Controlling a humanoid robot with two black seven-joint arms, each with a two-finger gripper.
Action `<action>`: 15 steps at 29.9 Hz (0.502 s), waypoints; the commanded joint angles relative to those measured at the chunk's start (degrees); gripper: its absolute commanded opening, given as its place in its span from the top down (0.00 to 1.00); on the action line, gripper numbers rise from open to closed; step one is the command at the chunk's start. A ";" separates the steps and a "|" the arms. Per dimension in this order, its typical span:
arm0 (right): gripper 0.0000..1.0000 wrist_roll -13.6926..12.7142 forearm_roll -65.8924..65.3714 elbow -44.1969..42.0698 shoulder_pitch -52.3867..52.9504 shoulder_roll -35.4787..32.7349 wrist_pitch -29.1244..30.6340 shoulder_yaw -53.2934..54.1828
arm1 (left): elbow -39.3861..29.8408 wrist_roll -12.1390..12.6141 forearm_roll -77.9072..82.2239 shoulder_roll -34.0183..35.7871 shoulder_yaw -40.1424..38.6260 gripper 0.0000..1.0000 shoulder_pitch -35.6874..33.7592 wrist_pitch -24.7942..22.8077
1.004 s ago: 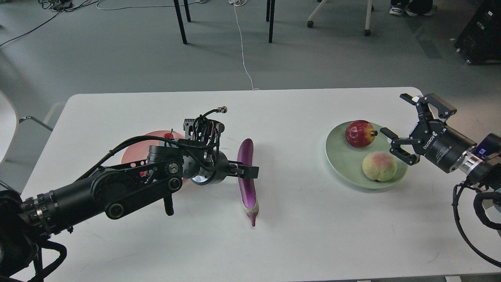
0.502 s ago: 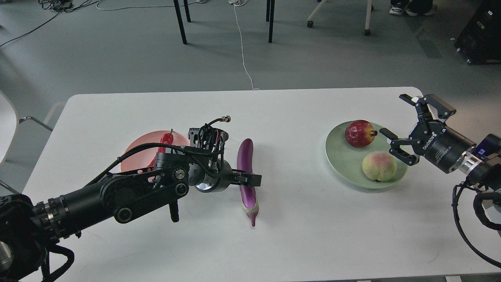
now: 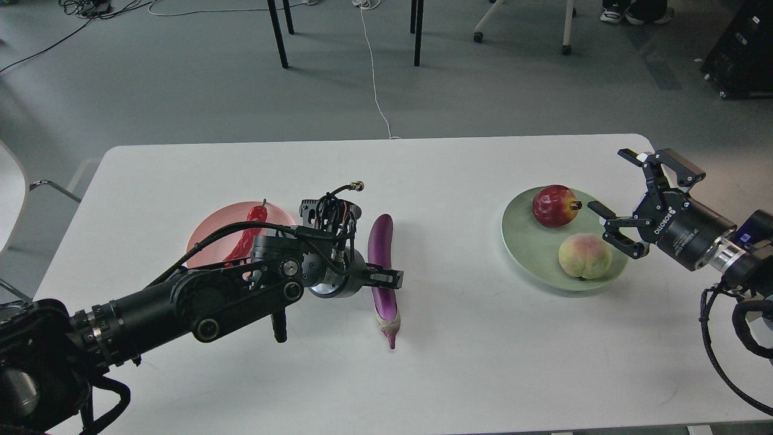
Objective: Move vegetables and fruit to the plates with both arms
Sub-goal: 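Move the left gripper to the purple eggplant and grasp it, then carry the eggplant with the left gripper onto the pink plate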
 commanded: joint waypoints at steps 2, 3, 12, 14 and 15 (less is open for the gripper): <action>0.04 0.01 -0.01 -0.17 -0.06 0.06 0.00 -0.02 | 0.04 0.03 0.05 -0.14 -0.22 0.84 -0.39 -0.02; 0.04 0.01 -0.01 -0.17 -0.06 0.06 0.00 -0.02 | 0.04 0.03 0.05 -0.14 -0.40 0.84 -0.39 -0.02; 0.04 0.01 -0.01 -0.08 -0.06 0.24 0.00 0.06 | -5.66 -0.85 -1.44 6.96 -1.10 0.83 -5.31 -0.02; 0.04 0.01 -0.10 -0.17 -0.06 0.24 0.00 0.07 | -7.60 -1.29 -1.36 10.30 -1.10 0.83 -6.02 -0.02; 0.04 0.01 -0.01 -0.17 -0.06 0.33 0.00 0.07 | -8.30 -1.64 -1.27 12.15 -1.10 0.83 -6.19 -0.02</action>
